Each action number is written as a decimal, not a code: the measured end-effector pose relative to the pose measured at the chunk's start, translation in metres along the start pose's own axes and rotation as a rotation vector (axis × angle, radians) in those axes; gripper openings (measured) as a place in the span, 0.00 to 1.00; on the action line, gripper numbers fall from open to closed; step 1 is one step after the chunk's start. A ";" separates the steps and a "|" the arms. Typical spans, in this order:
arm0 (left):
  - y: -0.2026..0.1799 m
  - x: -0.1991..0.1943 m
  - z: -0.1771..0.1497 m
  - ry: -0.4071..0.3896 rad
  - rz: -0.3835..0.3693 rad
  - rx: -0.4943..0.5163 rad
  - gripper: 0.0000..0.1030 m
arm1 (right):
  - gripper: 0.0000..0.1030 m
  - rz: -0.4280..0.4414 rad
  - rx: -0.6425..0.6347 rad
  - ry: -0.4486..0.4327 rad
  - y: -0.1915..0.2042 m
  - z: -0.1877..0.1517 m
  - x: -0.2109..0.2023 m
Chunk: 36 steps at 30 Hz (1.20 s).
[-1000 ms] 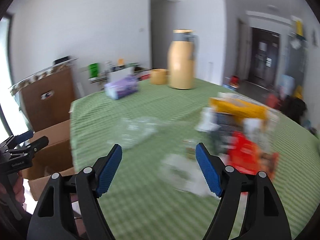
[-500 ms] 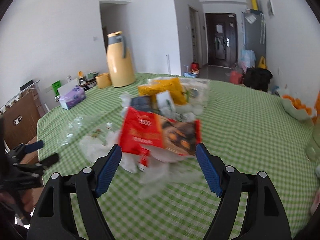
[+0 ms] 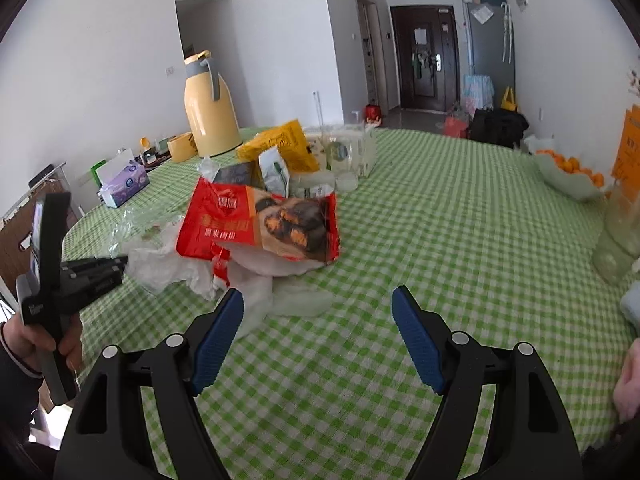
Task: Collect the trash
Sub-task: 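Grasp the plastic water bottle with the left tool while the right tool grasps the red snack bag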
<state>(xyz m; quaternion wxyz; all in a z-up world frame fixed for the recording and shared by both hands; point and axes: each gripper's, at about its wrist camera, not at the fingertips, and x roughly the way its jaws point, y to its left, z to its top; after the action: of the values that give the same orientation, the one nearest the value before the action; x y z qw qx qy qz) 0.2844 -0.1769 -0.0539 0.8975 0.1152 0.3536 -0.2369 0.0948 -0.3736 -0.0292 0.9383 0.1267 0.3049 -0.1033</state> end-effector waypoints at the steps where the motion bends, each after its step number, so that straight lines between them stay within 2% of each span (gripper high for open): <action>1: 0.003 -0.010 0.002 -0.030 0.000 -0.016 0.00 | 0.72 0.018 0.000 0.015 0.002 -0.002 0.004; 4: 0.012 -0.038 0.011 -0.101 0.030 -0.050 0.00 | 0.71 0.034 -0.016 0.055 0.011 -0.002 0.019; 6: 0.020 -0.052 0.016 -0.131 0.050 -0.066 0.00 | 0.66 0.067 0.013 0.075 0.014 0.003 0.029; 9: 0.036 -0.078 0.022 -0.179 0.065 -0.113 0.00 | 0.62 0.125 0.012 0.072 0.028 0.015 0.038; 12: 0.050 -0.095 0.024 -0.199 0.064 -0.138 0.00 | 0.61 0.139 -0.002 0.068 0.037 0.027 0.053; 13: 0.053 -0.099 0.024 -0.203 0.066 -0.140 0.00 | 0.61 0.145 0.015 0.073 0.036 0.030 0.060; 17: 0.061 -0.116 0.020 -0.218 0.079 -0.140 0.00 | 0.59 0.080 0.107 0.068 0.016 0.043 0.079; 19: 0.065 -0.121 0.018 -0.223 0.088 -0.135 0.00 | 0.59 0.119 0.226 0.065 -0.009 0.050 0.088; 21: 0.068 -0.123 0.017 -0.221 0.092 -0.139 0.00 | 0.59 0.151 0.285 0.047 -0.026 0.057 0.095; 23: 0.071 -0.120 0.016 -0.214 0.095 -0.148 0.00 | 0.59 0.186 0.285 0.054 -0.035 0.062 0.105; 25: 0.072 -0.117 0.016 -0.205 0.095 -0.152 0.00 | 0.59 0.189 0.262 0.100 -0.040 0.068 0.123; 26: 0.073 -0.115 0.016 -0.201 0.092 -0.153 0.00 | 0.59 0.221 0.239 0.117 -0.041 0.070 0.131; 31: 0.077 -0.107 0.012 -0.178 0.100 -0.159 0.00 | 0.59 0.293 0.260 0.169 -0.049 0.072 0.150; 32: 0.078 -0.105 0.011 -0.173 0.102 -0.162 0.00 | 0.46 0.309 0.268 0.177 -0.051 0.071 0.151; 33: 0.079 -0.104 0.010 -0.165 0.103 -0.167 0.00 | 0.16 0.309 0.270 0.185 -0.052 0.069 0.150; 34: 0.079 -0.103 0.010 -0.162 0.104 -0.169 0.00 | 0.01 0.301 0.271 0.200 -0.053 0.067 0.149; 36: 0.079 -0.103 0.008 -0.161 0.105 -0.171 0.00 | 0.01 0.274 0.241 0.200 -0.054 0.057 0.134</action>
<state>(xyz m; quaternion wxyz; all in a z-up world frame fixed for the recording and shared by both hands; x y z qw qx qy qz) 0.2634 -0.0768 0.0263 0.9407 0.0371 0.2928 -0.1671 0.2181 -0.4578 -0.0742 0.8867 0.2879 0.3618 0.0026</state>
